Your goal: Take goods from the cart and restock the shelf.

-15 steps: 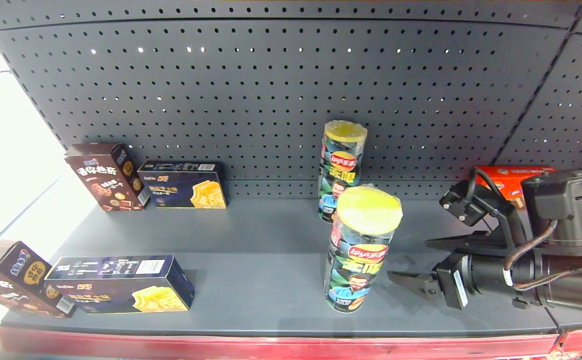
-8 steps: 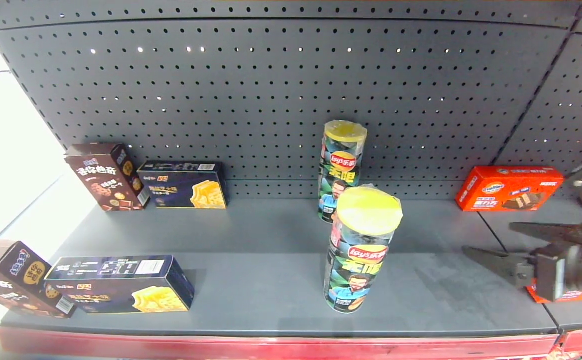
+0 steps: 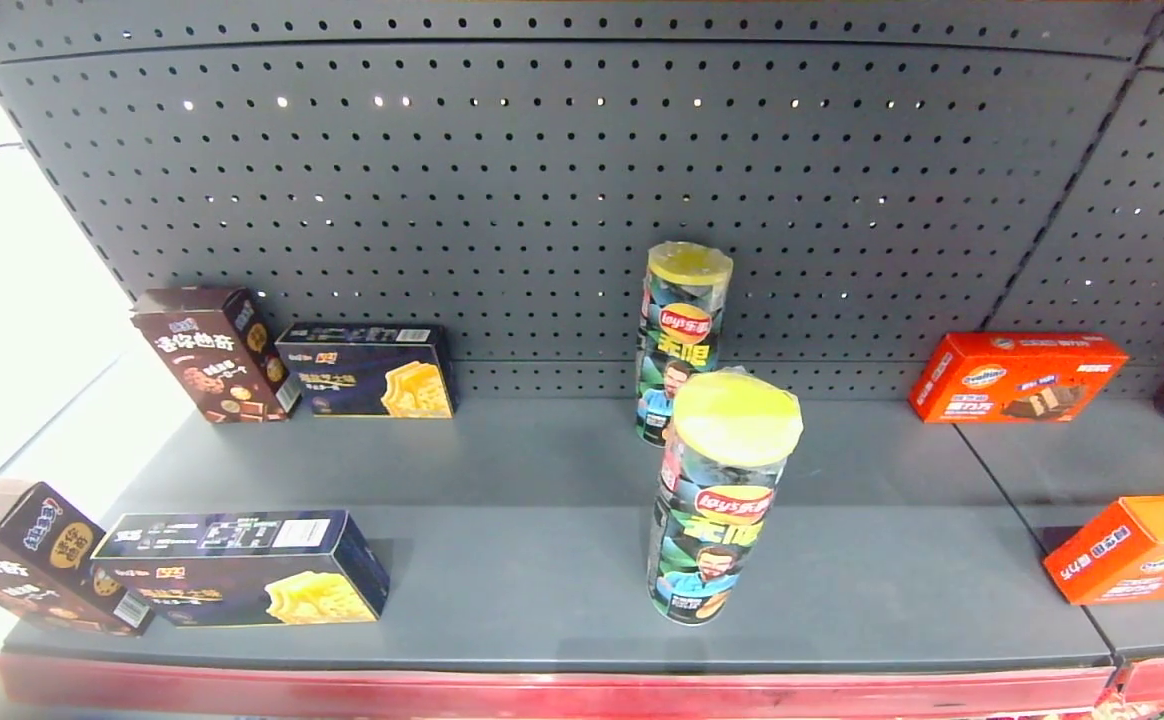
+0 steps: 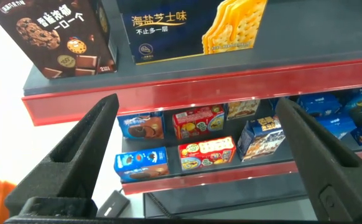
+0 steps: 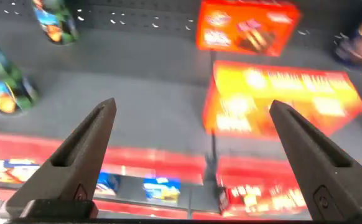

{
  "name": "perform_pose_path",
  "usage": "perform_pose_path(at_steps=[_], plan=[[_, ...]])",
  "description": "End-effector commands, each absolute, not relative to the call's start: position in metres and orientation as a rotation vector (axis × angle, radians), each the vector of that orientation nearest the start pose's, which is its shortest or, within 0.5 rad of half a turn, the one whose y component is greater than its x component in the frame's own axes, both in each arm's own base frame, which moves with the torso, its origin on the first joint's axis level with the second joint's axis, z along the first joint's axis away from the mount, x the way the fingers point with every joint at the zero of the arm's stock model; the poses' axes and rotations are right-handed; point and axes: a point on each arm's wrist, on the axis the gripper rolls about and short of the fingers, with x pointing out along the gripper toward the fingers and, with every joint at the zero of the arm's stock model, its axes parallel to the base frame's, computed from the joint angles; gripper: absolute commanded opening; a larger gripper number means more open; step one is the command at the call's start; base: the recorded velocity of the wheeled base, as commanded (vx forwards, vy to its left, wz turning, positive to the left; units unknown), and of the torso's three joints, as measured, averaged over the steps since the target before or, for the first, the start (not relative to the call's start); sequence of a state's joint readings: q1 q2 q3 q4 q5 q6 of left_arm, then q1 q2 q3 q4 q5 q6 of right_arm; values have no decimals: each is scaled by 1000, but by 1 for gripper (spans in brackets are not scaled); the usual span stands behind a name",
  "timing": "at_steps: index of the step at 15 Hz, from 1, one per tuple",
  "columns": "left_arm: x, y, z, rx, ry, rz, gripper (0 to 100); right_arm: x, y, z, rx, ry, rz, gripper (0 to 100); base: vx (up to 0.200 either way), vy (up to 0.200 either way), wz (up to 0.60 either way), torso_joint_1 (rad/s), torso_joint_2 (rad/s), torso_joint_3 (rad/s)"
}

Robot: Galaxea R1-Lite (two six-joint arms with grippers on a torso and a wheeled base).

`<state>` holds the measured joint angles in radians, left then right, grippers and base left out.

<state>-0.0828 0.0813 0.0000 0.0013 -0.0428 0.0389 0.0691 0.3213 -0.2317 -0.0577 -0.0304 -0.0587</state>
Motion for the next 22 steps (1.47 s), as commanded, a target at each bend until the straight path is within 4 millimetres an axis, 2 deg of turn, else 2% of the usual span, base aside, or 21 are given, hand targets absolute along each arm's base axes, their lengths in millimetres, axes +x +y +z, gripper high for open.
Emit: perform_pose_path(at_steps=[1, 3, 10, 12, 14, 17, 22], plan=[[-17, 0, 77, 40, 82, -129, 100, -22, -1, 83, -34, -59, -53, 100, 0, 0, 0, 0, 0, 0], [-17, 0, 77, 40, 82, -129, 100, -22, 0, 76, -23, 0, 14, 100, 0, 0, 0, 0, 0, 0], [-17, 1, 77, 45, 82, -120, 100, -22, 0, 76, -8, 8, 12, 100, 0, 0, 0, 0, 0, 0], [-17, 3, 77, 49, 79, 21, 100, -22, 0, 76, -8, 8, 12, 100, 0, 0, 0, 0, 0, 0], [-17, 1, 77, 57, 76, 76, 100, -22, 0, 76, -8, 8, 12, 100, 0, 0, 0, 0, 0, 0], [-23, -1, 75, 49, 4, -26, 100, -22, 0, 76, -8, 8, 12, 100, 0, 0, 0, 0, 0, 0], [-23, -1, 75, 35, 1, -31, 100, -22, 0, 76, -8, 8, 12, 100, 0, 0, 0, 0, 0, 0]])
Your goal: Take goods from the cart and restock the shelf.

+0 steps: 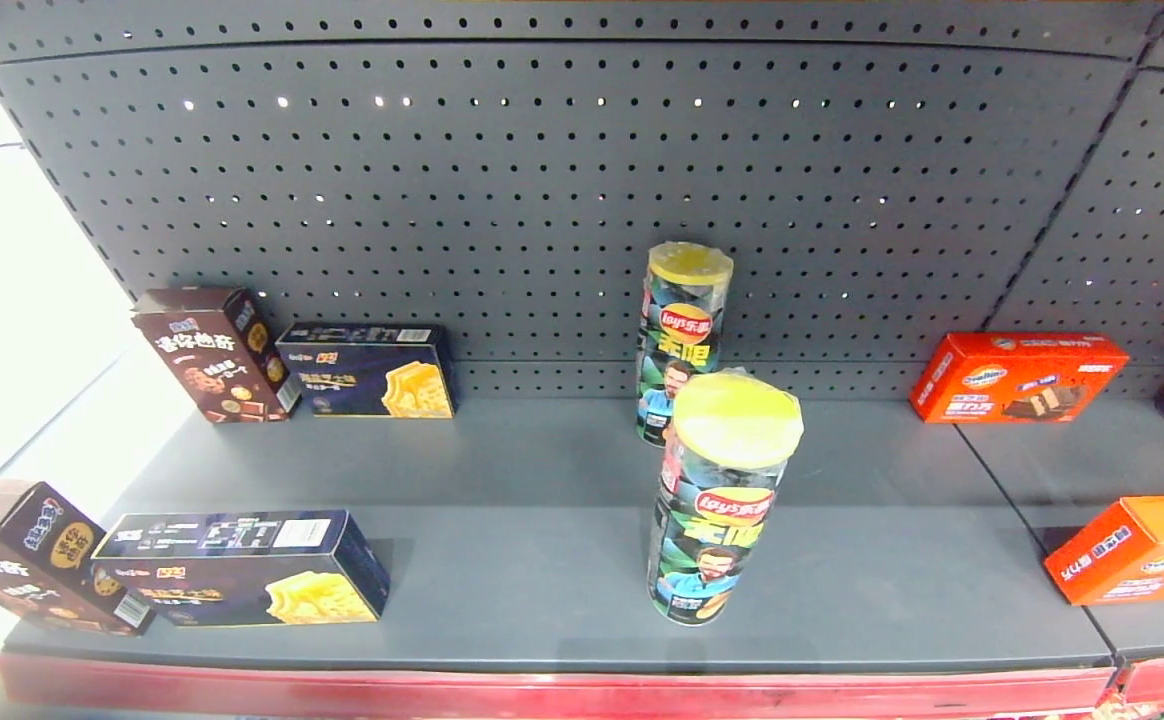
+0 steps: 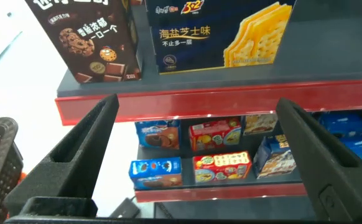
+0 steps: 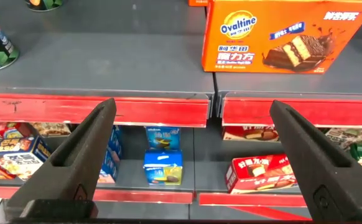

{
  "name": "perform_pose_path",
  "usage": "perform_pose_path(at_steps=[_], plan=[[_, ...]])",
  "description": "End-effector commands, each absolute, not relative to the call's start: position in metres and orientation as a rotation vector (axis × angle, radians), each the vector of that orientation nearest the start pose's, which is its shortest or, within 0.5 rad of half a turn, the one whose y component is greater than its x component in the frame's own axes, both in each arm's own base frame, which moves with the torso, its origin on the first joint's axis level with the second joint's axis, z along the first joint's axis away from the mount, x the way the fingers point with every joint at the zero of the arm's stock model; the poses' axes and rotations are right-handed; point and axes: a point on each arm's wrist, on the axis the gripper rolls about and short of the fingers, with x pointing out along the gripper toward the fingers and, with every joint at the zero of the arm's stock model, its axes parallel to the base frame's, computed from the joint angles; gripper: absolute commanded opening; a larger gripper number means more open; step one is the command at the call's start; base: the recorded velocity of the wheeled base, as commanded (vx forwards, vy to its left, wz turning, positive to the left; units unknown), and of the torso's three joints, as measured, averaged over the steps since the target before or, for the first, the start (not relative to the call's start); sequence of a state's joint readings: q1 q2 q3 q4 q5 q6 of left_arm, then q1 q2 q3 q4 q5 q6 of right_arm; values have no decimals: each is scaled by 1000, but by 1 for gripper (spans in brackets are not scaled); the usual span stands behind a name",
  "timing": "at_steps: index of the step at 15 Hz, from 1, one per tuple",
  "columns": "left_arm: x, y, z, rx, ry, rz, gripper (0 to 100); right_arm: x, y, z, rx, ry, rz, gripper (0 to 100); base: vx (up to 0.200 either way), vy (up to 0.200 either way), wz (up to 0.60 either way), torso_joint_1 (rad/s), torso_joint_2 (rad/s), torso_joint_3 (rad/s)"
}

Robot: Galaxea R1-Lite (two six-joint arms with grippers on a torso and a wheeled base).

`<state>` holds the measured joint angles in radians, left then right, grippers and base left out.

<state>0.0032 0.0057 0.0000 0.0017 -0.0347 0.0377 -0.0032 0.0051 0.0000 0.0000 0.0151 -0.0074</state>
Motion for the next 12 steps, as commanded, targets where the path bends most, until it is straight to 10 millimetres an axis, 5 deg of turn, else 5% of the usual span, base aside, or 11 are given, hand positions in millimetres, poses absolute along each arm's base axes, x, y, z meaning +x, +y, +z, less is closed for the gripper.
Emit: perform_pose_path(at_steps=[1, 6, 9, 12], plan=[[-23, -1, 75, 38, 1, -37, 100, -22, 0, 76, -8, 8, 12, 100, 0, 0, 0, 0, 0, 0], [-23, -1, 75, 31, 1, -45, 100, -22, 0, 76, -8, 8, 12, 100, 0, 0, 0, 0, 0, 0], [-23, -1, 75, 57, 0, -54, 100, -22, 0, 76, -9, 8, 12, 100, -200, 0, 0, -1, -6, 2], [-23, -1, 75, 54, 0, -52, 100, -22, 0, 76, -9, 6, 14, 100, 0, 0, 0, 0, 0, 0]])
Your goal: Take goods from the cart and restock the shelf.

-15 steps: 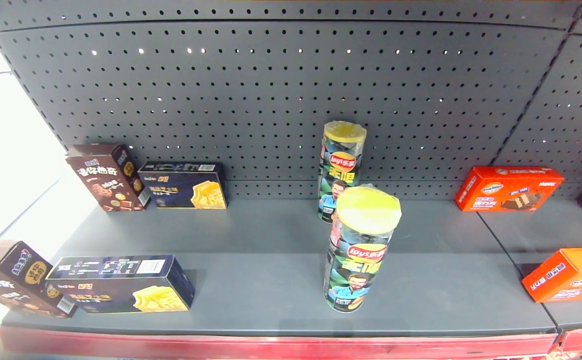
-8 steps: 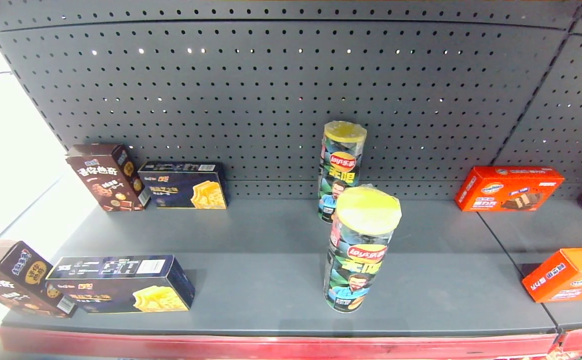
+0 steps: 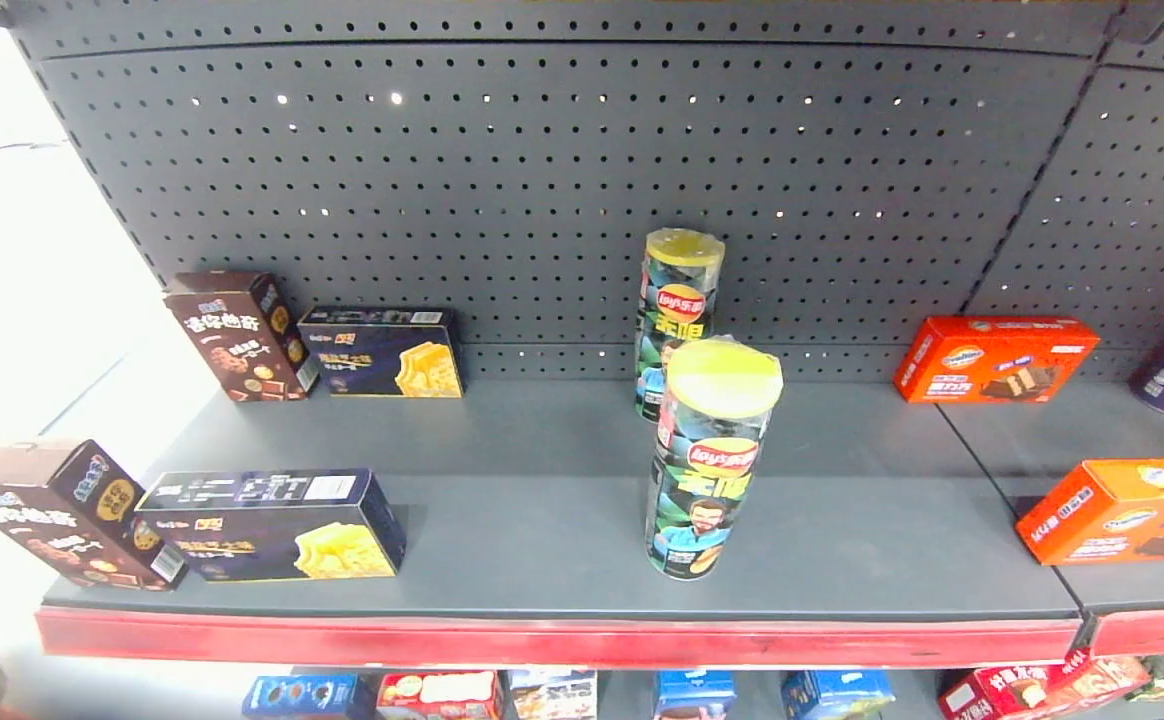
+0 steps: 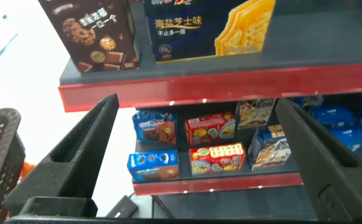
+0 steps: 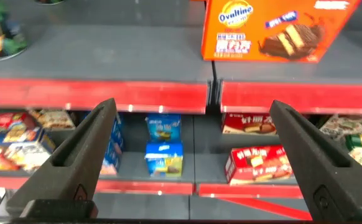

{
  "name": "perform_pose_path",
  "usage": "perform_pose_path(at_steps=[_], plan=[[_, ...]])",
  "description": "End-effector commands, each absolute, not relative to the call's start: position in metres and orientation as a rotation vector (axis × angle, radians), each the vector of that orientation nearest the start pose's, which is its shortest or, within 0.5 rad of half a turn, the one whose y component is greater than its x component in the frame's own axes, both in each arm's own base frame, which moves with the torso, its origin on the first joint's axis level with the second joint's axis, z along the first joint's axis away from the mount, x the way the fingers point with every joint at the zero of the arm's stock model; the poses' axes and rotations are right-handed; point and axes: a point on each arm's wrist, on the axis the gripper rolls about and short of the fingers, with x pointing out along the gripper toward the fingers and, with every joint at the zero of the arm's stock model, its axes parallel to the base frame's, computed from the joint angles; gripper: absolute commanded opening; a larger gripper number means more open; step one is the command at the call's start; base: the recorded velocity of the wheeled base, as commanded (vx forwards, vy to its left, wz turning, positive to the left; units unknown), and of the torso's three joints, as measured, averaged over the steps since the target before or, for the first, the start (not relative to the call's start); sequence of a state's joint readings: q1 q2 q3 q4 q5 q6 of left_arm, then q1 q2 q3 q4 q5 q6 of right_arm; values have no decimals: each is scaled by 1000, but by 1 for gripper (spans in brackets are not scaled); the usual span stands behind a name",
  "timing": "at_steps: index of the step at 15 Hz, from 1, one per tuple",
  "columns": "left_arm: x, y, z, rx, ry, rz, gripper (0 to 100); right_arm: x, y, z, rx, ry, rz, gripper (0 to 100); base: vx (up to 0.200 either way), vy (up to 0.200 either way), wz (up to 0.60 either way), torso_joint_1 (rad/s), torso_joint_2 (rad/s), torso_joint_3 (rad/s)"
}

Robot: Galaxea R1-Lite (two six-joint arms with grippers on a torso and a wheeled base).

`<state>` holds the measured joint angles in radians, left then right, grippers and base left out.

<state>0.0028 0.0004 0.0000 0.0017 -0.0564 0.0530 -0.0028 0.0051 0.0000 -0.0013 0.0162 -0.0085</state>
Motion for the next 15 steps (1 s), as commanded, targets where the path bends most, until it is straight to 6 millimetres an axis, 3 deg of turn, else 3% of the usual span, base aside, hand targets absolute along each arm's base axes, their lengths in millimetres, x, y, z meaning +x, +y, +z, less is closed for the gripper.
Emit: perform_pose_path(at_steps=[1, 9, 11, 15], plan=[[-23, -1, 75, 63, 0, -51, 100, -22, 0, 76, -9, 6, 15, 100, 0, -200, 0, -22, -17, 2], [-23, -1, 75, 57, 1, -57, 100, -22, 0, 76, -9, 6, 12, 100, 0, -25, 0, 0, 2, 1], [-23, -1, 75, 51, 2, -52, 100, -22, 0, 76, -9, 6, 14, 100, -200, 0, 0, 5, 7, 2], [-23, -1, 75, 54, 0, -52, 100, -22, 0, 76, -9, 6, 12, 100, 0, 0, 0, 0, 0, 0]])
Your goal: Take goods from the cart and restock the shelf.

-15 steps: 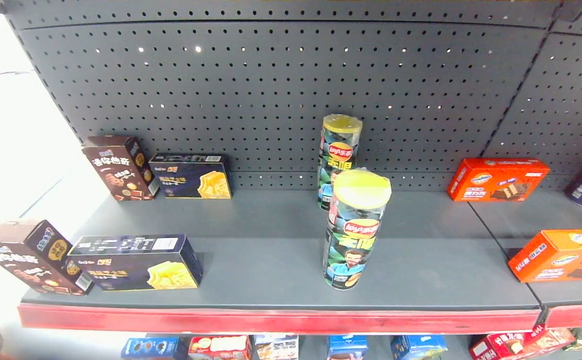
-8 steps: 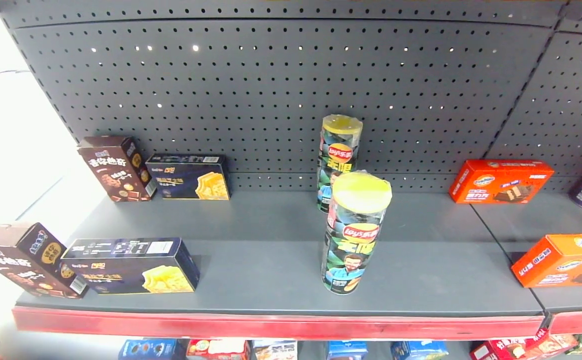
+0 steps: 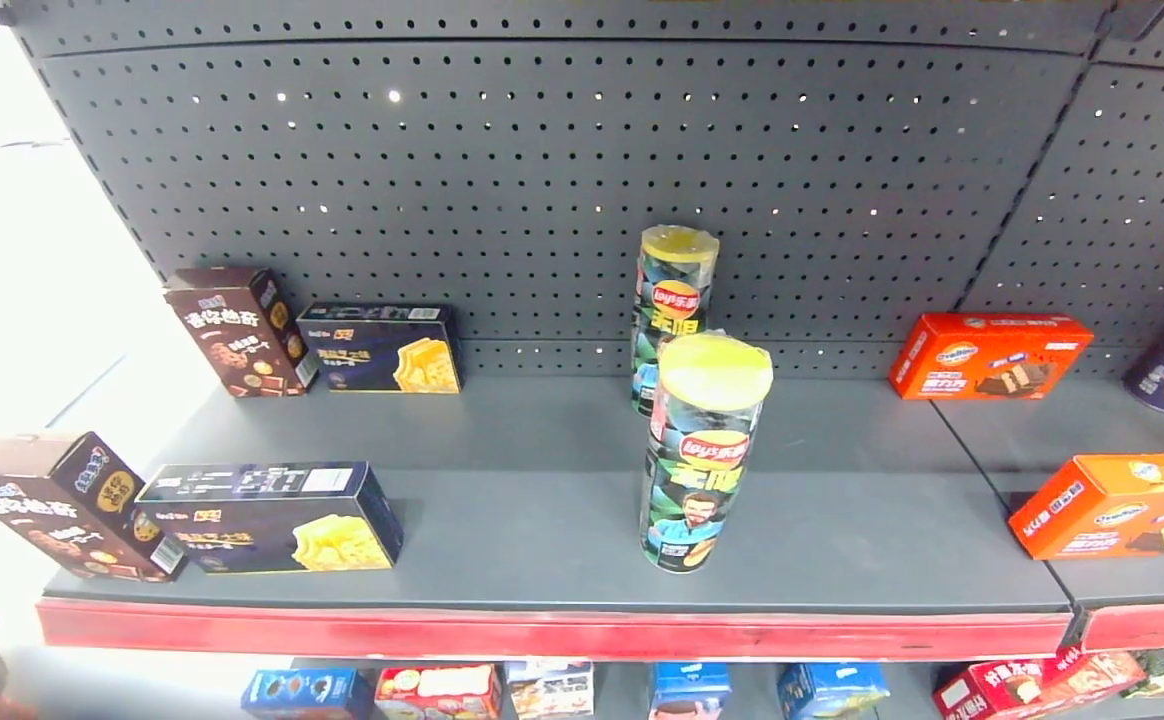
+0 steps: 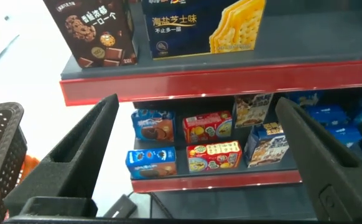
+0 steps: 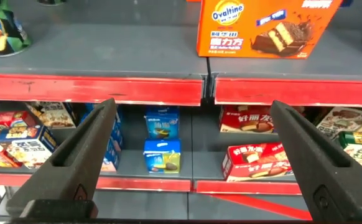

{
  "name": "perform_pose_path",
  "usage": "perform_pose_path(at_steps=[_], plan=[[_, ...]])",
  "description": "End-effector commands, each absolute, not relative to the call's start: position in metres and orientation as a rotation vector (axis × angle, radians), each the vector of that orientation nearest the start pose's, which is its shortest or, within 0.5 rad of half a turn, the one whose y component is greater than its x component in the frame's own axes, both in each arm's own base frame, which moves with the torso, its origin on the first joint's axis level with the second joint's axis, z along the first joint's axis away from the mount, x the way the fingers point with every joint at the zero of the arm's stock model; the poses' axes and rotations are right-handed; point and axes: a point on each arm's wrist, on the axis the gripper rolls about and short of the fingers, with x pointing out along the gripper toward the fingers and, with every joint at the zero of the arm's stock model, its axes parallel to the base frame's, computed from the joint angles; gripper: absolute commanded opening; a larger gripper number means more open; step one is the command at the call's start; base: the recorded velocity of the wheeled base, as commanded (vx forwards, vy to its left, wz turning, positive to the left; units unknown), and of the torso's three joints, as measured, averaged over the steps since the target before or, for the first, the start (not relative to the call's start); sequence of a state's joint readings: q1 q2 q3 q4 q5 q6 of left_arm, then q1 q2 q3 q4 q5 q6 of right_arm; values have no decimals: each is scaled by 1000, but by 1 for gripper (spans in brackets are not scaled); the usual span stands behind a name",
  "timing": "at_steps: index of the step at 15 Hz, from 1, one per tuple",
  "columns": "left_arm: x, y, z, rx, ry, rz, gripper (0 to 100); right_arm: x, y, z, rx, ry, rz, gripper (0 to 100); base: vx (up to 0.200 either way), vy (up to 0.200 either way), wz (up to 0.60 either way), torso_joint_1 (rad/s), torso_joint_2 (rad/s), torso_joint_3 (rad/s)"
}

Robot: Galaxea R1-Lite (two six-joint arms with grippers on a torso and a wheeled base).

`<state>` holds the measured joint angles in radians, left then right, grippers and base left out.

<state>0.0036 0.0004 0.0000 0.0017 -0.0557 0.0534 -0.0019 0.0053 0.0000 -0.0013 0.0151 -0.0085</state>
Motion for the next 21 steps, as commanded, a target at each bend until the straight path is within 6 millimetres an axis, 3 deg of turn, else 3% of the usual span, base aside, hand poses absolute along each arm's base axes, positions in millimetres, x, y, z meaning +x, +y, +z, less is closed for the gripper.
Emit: perform_pose_path(at_steps=[1, 9, 12, 21], plan=[[-23, -1, 75, 60, 0, -52, 100, -22, 0, 76, -9, 6, 15, 100, 0, -200, 0, 12, 17, 7], [-23, -1, 75, 54, 2, -49, 100, -22, 0, 76, -9, 6, 14, 100, 0, -25, 0, 1, 1, 0], [-23, -1, 75, 54, 2, -51, 100, -22, 0, 76, -9, 6, 12, 100, 0, -200, 0, 2, 6, 2], [-23, -1, 75, 40, 2, -48, 100, -22, 0, 76, -9, 6, 12, 100, -22, 0, 0, 1, -1, 1]])
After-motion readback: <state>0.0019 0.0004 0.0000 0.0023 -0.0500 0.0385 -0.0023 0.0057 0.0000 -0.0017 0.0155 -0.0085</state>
